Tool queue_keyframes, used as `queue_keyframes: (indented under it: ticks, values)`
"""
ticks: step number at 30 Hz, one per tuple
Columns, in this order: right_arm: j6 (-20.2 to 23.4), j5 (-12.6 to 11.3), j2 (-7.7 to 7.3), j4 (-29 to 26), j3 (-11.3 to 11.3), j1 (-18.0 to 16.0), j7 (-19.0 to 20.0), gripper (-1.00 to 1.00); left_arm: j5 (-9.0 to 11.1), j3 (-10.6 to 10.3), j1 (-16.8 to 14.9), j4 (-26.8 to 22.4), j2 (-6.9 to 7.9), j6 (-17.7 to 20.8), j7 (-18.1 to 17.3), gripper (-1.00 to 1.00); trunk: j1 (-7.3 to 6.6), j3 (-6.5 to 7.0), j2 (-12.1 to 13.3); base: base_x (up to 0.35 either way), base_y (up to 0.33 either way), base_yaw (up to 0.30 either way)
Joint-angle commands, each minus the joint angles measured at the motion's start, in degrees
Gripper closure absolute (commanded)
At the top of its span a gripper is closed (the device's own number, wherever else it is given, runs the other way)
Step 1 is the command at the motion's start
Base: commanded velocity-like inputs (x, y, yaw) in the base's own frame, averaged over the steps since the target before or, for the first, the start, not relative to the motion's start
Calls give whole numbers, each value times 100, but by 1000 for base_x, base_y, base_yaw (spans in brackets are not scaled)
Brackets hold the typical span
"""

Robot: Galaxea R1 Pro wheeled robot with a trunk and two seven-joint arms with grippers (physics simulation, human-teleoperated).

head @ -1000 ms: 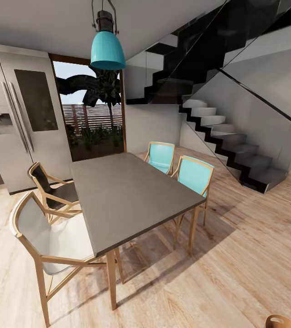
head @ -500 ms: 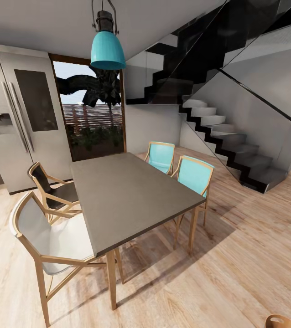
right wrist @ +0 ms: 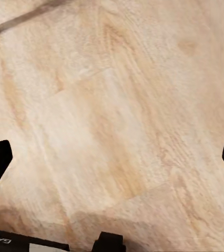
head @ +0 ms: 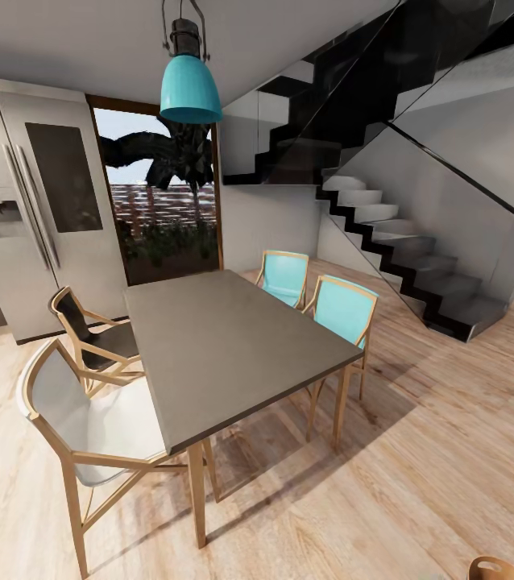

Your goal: Put the three can of soda from the living room inside the tash can in the kitchen.

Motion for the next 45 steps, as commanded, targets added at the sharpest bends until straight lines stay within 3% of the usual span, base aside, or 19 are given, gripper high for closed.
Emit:
queue_keyframes:
  ticks: [1, 6, 12, 24, 33, 45]
  values:
    - [1, 3, -2, -75, 0, 1, 133, -100, -4, -2, 2, -164, 0, 96, -94, -100, 0, 0, 0, 0, 0, 0]
    - [-2, -2, -8, -273, 0, 1, 615, -100, -8, -12, 0, -715, 2, 350, -492, -100, 0, 0, 0, 0, 0, 0]
    - [-5, -3, -14, -346, -9, 1, 826, -100, -15, -8, -1, -907, 2, 433, -771, -100, 0, 0, 0, 0, 0, 0]
    - [1, -5, -13, -371, -16, 1, 896, -100, -25, 198, 1, -954, 10, 460, -875, -100, 0, 0, 0, 0, 0, 0]
    - [32, -14, -10, -372, -17, 1, 913, -100, -27, 239, 3, -956, 11, 465, -882, -100, 0, 0, 0, 0, 0, -3]
    - [934, -14, -13, -397, -10, 1, 919, -100, -28, 244, 1, -957, 11, 466, -883, -100, 0, 0, 0, 0, 0, -160]
